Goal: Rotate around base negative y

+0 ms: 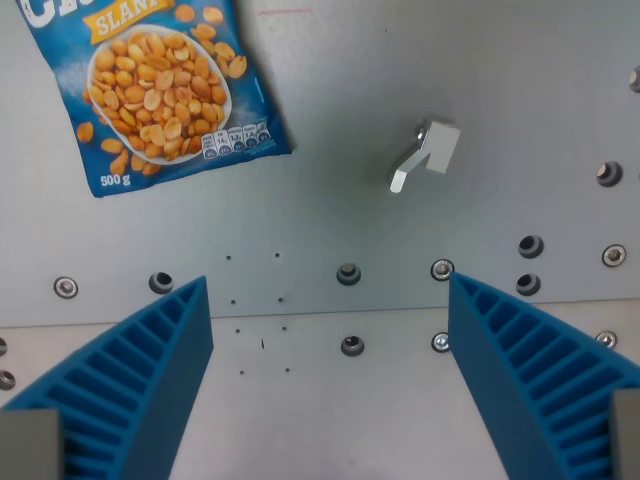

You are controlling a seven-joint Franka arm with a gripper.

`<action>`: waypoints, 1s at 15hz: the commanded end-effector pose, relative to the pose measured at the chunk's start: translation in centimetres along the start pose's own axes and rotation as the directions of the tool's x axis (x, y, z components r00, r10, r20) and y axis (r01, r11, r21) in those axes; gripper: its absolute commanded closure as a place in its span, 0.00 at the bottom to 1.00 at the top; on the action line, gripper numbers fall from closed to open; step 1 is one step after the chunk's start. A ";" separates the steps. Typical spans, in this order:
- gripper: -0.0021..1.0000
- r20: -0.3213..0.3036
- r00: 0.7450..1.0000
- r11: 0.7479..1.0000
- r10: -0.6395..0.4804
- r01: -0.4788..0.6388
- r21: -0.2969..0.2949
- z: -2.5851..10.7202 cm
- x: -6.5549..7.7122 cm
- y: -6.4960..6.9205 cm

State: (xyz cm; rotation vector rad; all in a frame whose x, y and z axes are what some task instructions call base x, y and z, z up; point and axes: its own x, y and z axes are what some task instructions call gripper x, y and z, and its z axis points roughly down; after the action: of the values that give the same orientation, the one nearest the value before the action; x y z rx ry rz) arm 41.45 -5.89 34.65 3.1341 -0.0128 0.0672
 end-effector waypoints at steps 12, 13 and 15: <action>0.00 -0.348 0.938 1.000 0.003 -0.001 0.006 0.1 -1.1 -0.1; 0.00 -0.360 0.933 1.000 0.003 -0.001 0.007 0.1 -1.1 -0.1; 0.00 -0.385 0.923 1.000 0.004 -0.001 0.007 0.1 -1.1 -0.1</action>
State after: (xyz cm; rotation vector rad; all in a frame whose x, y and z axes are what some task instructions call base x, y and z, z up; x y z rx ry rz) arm 41.92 -5.81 34.53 3.1168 -0.0136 0.2472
